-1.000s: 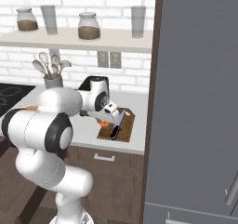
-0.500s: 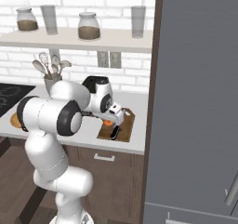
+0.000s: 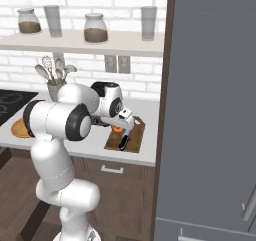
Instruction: Pick up the knife from the drawer and place it on the cutting board. Then place the meat from the plate to the cutting board.
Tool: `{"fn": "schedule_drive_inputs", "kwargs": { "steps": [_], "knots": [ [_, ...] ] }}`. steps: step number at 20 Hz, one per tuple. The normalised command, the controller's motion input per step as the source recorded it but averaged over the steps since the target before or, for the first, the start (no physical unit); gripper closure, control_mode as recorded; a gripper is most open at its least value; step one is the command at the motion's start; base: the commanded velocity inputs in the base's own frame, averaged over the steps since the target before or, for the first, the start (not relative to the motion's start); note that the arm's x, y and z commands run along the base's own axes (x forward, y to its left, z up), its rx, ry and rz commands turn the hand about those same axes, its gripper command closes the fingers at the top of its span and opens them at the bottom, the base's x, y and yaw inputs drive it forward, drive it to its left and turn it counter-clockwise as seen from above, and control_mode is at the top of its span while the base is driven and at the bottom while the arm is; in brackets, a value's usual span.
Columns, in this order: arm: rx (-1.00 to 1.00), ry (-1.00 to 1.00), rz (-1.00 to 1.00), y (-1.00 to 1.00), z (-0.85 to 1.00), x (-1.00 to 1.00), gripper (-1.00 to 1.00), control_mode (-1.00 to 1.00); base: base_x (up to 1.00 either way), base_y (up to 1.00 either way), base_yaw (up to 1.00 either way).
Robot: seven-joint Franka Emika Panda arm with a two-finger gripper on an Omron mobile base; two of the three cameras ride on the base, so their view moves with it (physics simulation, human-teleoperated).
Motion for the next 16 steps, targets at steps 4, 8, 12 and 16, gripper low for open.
{"fn": "schedule_drive_inputs", "kwargs": {
  "steps": [4,8,12,16],
  "knots": [
    [0.0,0.0,0.0,0.0,0.0,0.0,1.0,-1.0,0.0,0.0,0.0],
    [0.0,0.0,0.0,0.0,-0.07,0.0,1.0,-1.0,0.0,0.0,0.0],
    [0.0,0.0,0.0,0.0,0.0,0.0,1.0,-1.0,0.0,0.0,0.0],
    [0.0,0.01,0.04,0.04,0.0,0.0,-1.0,-1.0,0.0,0.0,0.0]
  ]
}}
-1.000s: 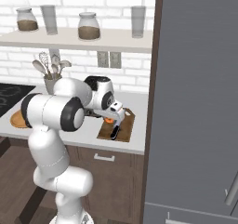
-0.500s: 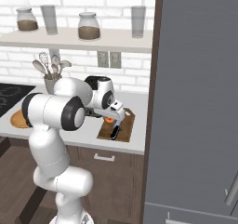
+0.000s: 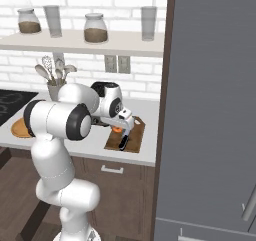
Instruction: Pick up the knife from the drawer and place it on the cutting board. Then place the meat from the plate to the cutting board.
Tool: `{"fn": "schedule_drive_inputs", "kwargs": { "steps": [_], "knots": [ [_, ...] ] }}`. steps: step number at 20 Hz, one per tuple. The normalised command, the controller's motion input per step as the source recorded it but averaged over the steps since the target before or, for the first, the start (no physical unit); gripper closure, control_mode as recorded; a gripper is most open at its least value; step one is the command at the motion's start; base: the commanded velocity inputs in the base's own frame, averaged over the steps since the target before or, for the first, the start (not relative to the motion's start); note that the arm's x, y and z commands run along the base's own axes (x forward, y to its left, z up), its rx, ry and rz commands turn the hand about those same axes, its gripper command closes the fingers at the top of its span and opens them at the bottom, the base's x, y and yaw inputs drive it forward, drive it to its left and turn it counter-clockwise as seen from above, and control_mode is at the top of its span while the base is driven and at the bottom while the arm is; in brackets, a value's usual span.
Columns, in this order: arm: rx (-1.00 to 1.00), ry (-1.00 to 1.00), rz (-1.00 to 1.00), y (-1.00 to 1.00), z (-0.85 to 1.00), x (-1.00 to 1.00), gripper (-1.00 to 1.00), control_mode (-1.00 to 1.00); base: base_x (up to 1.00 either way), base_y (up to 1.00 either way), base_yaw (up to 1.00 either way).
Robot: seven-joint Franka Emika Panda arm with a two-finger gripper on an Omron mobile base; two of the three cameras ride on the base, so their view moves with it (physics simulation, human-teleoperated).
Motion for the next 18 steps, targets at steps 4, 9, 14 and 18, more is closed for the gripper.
{"fn": "schedule_drive_inputs", "kwargs": {
  "steps": [4,9,14,18],
  "knots": [
    [0.0,0.01,0.07,0.06,0.0,0.0,-1.0,-1.0,0.0,0.0,0.0],
    [0.0,0.0,0.01,0.0,0.0,0.0,-1.0,-1.0,0.0,0.0,0.0],
    [0.0,0.0,0.0,0.0,0.02,0.0,-1.0,-1.0,0.0,0.0,0.0],
    [0.0,0.0,0.0,0.0,0.38,-0.18,-1.0,-1.0,0.0,0.0,0.0]
  ]
}}
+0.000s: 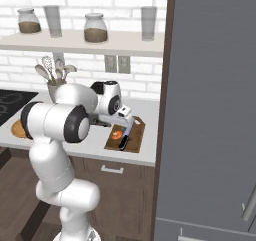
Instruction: Pick up the knife from the drawer and place it on the cutting board. Then place the meat from the plate to the cutting board.
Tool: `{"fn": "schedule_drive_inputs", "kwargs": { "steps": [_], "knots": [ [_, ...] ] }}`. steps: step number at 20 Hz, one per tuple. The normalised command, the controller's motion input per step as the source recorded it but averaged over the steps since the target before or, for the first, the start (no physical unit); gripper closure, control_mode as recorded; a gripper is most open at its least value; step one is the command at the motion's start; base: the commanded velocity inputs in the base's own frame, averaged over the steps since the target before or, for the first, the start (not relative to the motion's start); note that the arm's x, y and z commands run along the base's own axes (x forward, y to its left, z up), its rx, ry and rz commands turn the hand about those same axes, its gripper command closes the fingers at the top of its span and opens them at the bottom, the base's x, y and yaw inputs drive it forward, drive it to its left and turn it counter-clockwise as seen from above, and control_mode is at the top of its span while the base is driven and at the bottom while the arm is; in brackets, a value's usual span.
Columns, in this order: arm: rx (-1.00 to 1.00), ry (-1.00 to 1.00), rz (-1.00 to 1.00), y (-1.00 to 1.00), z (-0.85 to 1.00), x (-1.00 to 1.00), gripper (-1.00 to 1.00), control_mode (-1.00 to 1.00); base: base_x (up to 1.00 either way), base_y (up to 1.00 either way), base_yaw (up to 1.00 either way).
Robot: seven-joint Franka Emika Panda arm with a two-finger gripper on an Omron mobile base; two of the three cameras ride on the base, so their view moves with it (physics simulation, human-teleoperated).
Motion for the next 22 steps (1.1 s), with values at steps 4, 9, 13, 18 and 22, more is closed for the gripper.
{"fn": "schedule_drive_inputs", "kwargs": {
  "steps": [4,9,13,18,22],
  "knots": [
    [0.0,0.0,0.0,0.0,0.63,-0.62,-1.0,-1.0,0.0,0.0,0.0],
    [0.0,0.0,0.0,0.0,0.52,-0.81,-1.0,-1.0,0.0,0.0,0.0],
    [0.0,-0.01,0.0,0.0,0.28,-0.83,-1.0,-1.0,0.0,0.0,0.0],
    [0.0,-0.08,0.06,0.24,0.06,-0.54,-1.0,-1.0,0.0,0.0,0.0],
    [0.0,-0.14,0.11,0.49,0.02,-0.52,-1.0,-1.0,0.0,0.0,0.0]
  ]
}}
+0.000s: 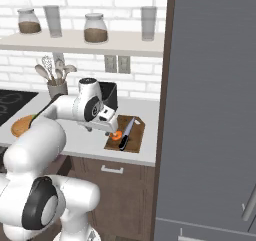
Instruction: Pick up the knife from the drawer and place it on the cutting board. Then place the meat from the plate to the cutting board.
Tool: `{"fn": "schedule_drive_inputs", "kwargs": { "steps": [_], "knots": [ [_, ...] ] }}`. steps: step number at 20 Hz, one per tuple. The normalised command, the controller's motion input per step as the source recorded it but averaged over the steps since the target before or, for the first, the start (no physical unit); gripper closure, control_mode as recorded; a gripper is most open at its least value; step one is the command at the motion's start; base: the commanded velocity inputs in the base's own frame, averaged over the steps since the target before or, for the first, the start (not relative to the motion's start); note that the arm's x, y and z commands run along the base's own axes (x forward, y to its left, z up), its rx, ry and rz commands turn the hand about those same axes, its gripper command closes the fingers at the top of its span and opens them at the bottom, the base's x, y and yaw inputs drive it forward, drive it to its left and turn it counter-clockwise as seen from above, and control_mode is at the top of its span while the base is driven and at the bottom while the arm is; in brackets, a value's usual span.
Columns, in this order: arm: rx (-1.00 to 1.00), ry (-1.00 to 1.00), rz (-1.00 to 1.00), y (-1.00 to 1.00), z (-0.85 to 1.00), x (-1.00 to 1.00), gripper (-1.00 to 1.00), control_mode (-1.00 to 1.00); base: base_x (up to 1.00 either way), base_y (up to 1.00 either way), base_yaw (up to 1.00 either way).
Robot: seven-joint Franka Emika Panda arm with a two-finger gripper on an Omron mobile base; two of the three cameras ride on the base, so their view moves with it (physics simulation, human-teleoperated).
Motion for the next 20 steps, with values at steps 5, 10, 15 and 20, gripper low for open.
{"fn": "schedule_drive_inputs", "kwargs": {
  "steps": [5,10,15,20],
  "knots": [
    [0.0,-0.16,0.14,0.31,0.01,-0.42,-1.0,-1.0,0.0,0.0,0.0],
    [0.0,-0.22,0.16,0.44,0.07,-0.34,-1.0,-1.0,0.0,0.0,0.0],
    [0.0,-0.28,0.11,0.27,0.11,-0.24,-1.0,-1.0,0.0,0.0,0.0],
    [0.0,-0.3,0.08,0.31,0.11,-0.03,-1.0,-1.0,0.0,0.0,0.0]
  ]
}}
